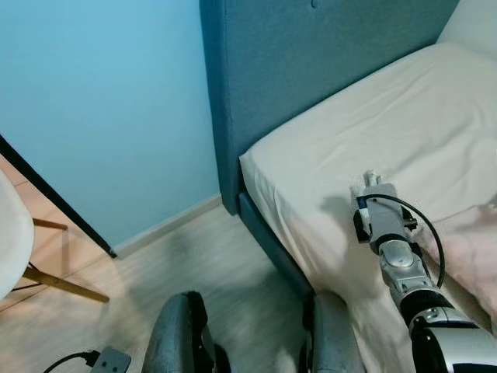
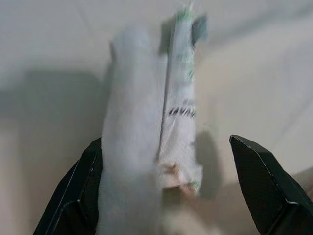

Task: Clean up the room

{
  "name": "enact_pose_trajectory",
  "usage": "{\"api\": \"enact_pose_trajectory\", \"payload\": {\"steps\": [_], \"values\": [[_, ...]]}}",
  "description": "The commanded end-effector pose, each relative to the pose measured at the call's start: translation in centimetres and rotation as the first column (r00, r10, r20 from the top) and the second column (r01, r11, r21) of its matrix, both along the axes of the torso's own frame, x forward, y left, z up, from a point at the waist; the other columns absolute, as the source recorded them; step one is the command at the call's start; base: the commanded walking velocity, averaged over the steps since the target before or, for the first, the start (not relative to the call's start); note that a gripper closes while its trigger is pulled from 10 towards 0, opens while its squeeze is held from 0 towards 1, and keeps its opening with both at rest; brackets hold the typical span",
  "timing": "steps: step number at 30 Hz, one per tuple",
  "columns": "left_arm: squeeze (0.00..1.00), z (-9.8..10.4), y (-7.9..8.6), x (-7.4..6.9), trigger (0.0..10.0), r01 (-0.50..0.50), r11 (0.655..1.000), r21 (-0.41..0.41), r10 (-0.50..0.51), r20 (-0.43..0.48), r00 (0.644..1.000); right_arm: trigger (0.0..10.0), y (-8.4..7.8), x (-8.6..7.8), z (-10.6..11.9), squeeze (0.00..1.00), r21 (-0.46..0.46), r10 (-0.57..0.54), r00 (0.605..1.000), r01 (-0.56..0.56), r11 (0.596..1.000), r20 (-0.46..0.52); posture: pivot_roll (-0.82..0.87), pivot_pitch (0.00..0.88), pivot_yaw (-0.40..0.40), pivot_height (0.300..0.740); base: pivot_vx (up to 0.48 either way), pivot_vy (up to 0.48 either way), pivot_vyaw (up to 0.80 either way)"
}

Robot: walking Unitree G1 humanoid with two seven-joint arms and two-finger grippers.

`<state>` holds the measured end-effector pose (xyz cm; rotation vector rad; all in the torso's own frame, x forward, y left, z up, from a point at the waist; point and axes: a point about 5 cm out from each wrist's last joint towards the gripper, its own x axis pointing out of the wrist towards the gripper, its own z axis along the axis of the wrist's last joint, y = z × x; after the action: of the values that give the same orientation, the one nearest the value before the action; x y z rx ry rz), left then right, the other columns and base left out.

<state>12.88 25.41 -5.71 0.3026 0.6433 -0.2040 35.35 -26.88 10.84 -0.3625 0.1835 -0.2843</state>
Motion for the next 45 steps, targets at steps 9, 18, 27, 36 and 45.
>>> {"api": "enact_pose_trajectory", "payload": {"steps": [9, 18, 27, 36, 45], "values": [[0.00, 0.3, 1.4, -2.9, 10.0, 0.024, 0.999, 0.024, -0.022, -0.049, 0.999, 0.0, -1.4, -0.2, 0.4, 0.00, 0.105, -0.003, 1.000, 0.001, 0.995, 0.024, 0.21, 0.456, 0.080, 0.525, 0.000, 0.000, 0.00], [0.00, 0.5, 0.7, -3.0, 10.0, 0.039, 0.999, 0.016, -0.038, -0.043, 0.998, 0.0, -1.1, 0.5, 1.8, 0.00, 0.139, 0.074, 0.995, -0.083, 0.987, 0.068, 0.20, 0.456, 0.074, 0.525, 0.000, 0.000, 0.00], [0.00, 0.4, 2.0, -0.5, 10.0, -0.080, 0.990, 0.116, 0.083, -0.023, 0.996, 0.0, 0.2, 1.1, 1.6, 0.00, 0.248, 0.104, 0.992, -0.117, 0.962, 0.067, 0.16, 0.368, 0.026, 0.525, 0.000, 0.000, 0.00], [0.00, 2.9, 5.8, 4.4, 10.0, -0.324, 0.850, 0.416, 0.282, 0.160, 0.946, 0.0, 3.2, 2.5, 4.4, 0.00, 0.428, 0.218, 0.924, -0.343, 0.836, 0.315, 0.10, 0.238, -0.014, 0.540, 0.000, 0.000, 0.00], [0.00, 3.0, 3.3, 8.5, 10.0, -0.407, 0.841, 0.356, 0.362, 0.187, 0.913, 0.0, 4.4, 3.0, 6.4, 0.00, 0.428, 0.266, 0.857, -0.461, 0.777, 0.441, 0.04, 0.097, -0.040, 0.580, -0.244, 0.000, 0.00]]}}
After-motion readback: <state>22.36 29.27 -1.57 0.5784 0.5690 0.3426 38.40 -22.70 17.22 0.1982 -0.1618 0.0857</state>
